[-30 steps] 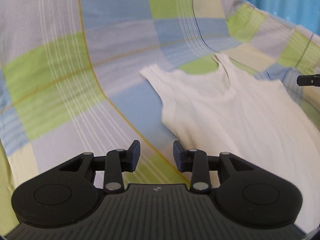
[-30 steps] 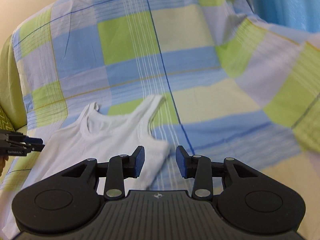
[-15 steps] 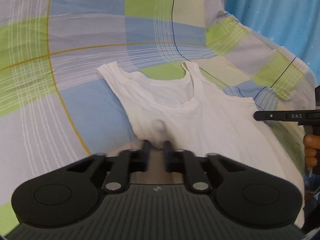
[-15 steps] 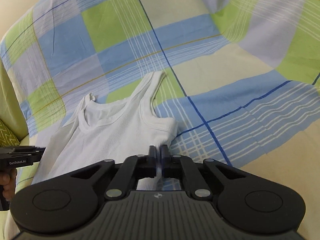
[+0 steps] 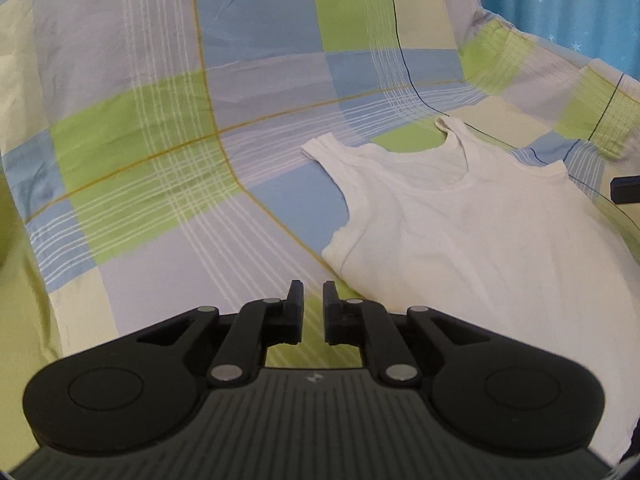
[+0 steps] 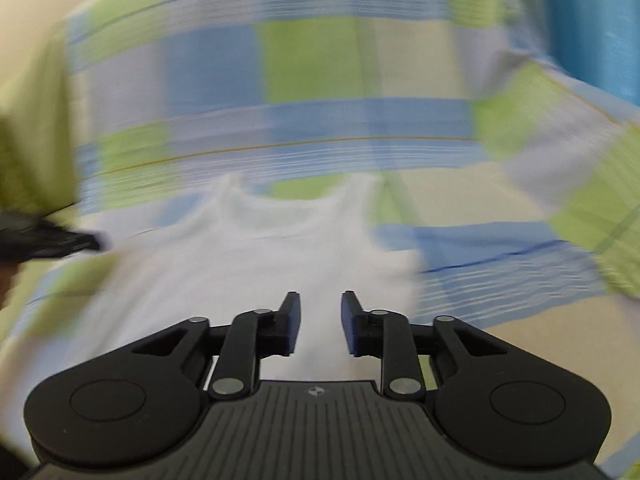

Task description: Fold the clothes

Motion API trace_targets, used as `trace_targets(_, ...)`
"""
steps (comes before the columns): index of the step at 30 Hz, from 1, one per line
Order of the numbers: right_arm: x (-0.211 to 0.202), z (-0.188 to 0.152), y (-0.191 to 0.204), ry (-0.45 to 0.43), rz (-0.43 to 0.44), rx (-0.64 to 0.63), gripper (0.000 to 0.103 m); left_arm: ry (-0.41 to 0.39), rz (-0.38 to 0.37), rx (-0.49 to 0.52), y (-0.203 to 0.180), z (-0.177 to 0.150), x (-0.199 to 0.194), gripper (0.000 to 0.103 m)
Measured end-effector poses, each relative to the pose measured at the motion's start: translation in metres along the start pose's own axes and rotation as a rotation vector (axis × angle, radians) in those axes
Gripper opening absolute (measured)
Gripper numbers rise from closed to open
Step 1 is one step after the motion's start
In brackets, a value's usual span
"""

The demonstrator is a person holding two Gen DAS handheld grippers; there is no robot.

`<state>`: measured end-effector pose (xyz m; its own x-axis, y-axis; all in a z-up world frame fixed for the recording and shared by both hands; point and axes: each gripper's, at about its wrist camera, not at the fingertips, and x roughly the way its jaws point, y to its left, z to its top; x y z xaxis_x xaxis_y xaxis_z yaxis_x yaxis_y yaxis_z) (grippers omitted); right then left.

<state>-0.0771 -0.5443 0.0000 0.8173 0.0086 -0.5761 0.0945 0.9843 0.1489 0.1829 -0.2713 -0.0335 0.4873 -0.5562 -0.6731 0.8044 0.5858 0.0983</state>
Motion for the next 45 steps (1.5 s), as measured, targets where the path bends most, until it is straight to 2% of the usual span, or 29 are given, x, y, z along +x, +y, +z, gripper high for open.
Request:
trace_targets(4,-0.009,-0.031,0.095,0.019,0.176,-0.225,0.03,0.01,-0.022,0.047,-0.004,-0.023,-0.022,0.024)
trace_targets(5,-0.007,-0.039,0.117,0.035,0.204,-0.279,0.029,0.014,-0.031,0.061,-0.005,-0.028,-0.027,0.028)
trace_targets(8,0.001,-0.06,0.172,0.078,0.246,-0.425,0.029,0.02,-0.047,0.094,-0.007,-0.042,-0.041,0.029)
trace_targets(11,0.007,-0.074,0.215,0.089,0.224,-0.551,0.029,0.012,-0.054,0.105,-0.006,-0.052,-0.054,0.029)
trace_targets(14,0.022,-0.084,0.243,0.105,0.128,-0.697,0.029,-0.002,-0.064,0.091,-0.001,-0.061,-0.066,0.031)
trace_targets(16,0.035,-0.087,0.251,0.143,0.084,-0.75,0.029,-0.008,-0.066,0.088,0.002,-0.066,-0.071,0.032)
trace_targets(18,0.041,-0.084,0.25,0.162,0.087,-0.716,0.026,-0.014,-0.067,0.084,0.005,-0.071,-0.076,0.033)
trace_targets(19,0.042,-0.08,0.249,0.167,0.088,-0.69,0.02,-0.018,-0.066,0.081,0.007,-0.073,-0.078,0.034)
trace_targets(20,0.042,-0.077,0.248,0.17,0.087,-0.667,0.002,-0.021,-0.066,0.078,0.009,-0.075,-0.079,0.034)
trace_targets(21,0.042,-0.074,0.247,0.171,0.079,-0.653,0.0,-0.024,-0.066,0.075,0.01,-0.077,-0.081,0.034)
trace_targets(26,0.039,-0.063,0.252,0.125,0.06,-0.655,0.001,-0.038,-0.064,0.057,0.02,-0.082,-0.085,0.035)
trace_targets(30,0.037,-0.059,0.282,0.09,0.141,-0.712,0.001,-0.047,-0.063,0.047,0.027,-0.078,-0.083,0.036)
trace_targets(35,0.047,-0.061,0.279,0.131,0.195,-0.628,0.003,-0.05,-0.079,0.04,0.032,-0.067,-0.075,0.042)
trace_targets(40,0.047,-0.065,0.267,0.149,0.216,-0.592,0.003,-0.05,-0.137,0.0,0.032,-0.043,-0.046,0.043)
trace_targets(45,0.046,-0.073,0.26,0.155,0.239,-0.582,0.004,-0.041,-0.251,-0.151,0.034,-0.007,0.005,0.043)
